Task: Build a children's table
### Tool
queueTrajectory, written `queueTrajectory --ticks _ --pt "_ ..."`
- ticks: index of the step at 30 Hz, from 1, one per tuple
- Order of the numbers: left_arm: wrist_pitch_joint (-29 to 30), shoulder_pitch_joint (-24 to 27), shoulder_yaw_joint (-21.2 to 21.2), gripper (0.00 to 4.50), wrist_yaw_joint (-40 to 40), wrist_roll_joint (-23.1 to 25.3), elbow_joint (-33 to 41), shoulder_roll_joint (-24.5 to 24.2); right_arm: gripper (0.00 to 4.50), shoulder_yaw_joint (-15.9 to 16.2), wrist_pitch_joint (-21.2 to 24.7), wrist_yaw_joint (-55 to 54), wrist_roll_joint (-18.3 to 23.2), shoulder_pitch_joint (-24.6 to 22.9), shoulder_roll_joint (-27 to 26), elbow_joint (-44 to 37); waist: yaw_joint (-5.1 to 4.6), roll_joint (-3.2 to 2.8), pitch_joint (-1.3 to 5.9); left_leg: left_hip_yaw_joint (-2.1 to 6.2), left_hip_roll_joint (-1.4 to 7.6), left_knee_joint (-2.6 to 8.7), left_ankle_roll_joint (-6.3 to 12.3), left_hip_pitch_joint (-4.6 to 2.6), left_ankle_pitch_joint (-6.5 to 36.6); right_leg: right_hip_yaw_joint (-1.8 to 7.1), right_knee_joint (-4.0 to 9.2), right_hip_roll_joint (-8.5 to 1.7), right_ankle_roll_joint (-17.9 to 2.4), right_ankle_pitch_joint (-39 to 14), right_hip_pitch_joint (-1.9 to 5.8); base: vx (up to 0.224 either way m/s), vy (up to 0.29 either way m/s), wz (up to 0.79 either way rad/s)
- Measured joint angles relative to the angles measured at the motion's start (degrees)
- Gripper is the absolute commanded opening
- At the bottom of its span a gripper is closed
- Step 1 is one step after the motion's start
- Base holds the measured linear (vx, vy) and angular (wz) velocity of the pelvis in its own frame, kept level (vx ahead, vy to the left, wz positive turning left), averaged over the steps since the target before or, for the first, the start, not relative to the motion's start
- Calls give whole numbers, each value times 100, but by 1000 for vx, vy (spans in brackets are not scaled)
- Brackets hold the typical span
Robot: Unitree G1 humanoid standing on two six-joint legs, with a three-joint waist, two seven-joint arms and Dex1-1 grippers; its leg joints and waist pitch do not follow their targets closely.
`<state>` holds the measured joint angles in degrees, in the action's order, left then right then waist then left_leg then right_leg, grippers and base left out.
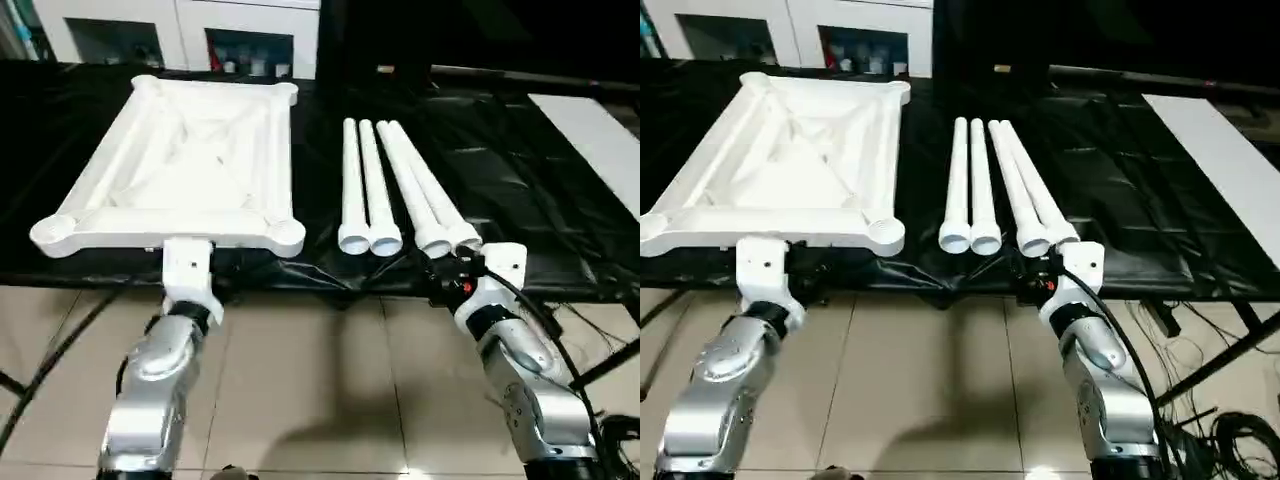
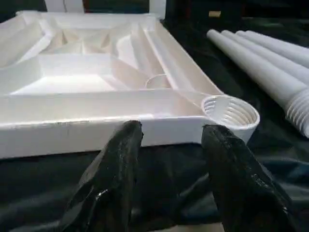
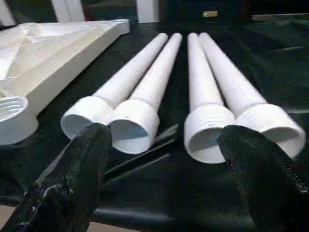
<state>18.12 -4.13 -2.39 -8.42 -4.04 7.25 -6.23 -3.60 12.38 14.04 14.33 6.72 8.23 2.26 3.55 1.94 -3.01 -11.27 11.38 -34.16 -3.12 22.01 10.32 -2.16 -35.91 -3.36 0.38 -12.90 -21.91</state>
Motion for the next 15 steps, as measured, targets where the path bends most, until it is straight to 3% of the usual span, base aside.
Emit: queueTrajectory --ticks 7,15 --pt "-360 -309 -47 231 12 41 -436 -86 388 -275 -74 -223 133 283 -73 -107 -23 44 -1 -3 -1 -5 1 1 -1 6 0 0 5 4 -2 0 0 0" --pt "-411 -386 -146 231 124 156 -620 -188 388 -86 -279 -243 -48 421 -229 161 -5 50 6 -8 -3 -8 14 11 -5 11 7 -5 7 2 -3 0 0 0"
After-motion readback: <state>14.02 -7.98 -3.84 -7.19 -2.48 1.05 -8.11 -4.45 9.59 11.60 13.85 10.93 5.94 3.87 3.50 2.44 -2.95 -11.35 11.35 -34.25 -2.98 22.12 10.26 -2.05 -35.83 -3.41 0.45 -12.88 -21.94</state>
